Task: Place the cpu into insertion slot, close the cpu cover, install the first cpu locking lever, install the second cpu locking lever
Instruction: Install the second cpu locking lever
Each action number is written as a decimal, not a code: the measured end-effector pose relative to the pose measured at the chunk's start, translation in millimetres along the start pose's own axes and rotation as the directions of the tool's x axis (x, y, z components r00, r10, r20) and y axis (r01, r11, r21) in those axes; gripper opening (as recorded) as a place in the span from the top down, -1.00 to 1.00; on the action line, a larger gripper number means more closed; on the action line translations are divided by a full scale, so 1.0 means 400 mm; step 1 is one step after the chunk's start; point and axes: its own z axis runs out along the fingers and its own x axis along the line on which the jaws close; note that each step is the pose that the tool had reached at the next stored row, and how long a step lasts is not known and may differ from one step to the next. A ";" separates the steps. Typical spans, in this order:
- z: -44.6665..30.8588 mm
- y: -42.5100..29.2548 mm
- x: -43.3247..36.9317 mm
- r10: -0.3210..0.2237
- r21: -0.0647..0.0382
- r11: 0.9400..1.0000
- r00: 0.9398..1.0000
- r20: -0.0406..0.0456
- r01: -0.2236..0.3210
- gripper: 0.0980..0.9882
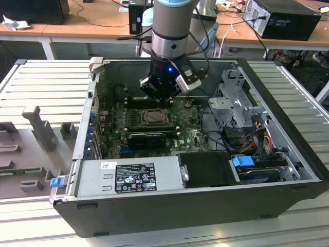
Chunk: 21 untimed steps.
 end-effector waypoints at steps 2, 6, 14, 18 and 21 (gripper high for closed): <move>-0.001 -0.008 0.001 0.000 0.001 1.000 1.000 0.000 0.000 0.98; -0.002 -0.023 0.002 0.000 0.004 1.000 1.000 0.000 0.000 0.98; 0.001 -0.071 0.004 0.000 0.004 1.000 1.000 -0.007 0.000 0.98; 0.007 -0.078 0.006 0.000 -0.042 0.999 1.000 -0.003 0.000 0.98; 0.011 -0.091 0.007 0.000 -0.048 0.999 1.000 -0.003 0.000 0.98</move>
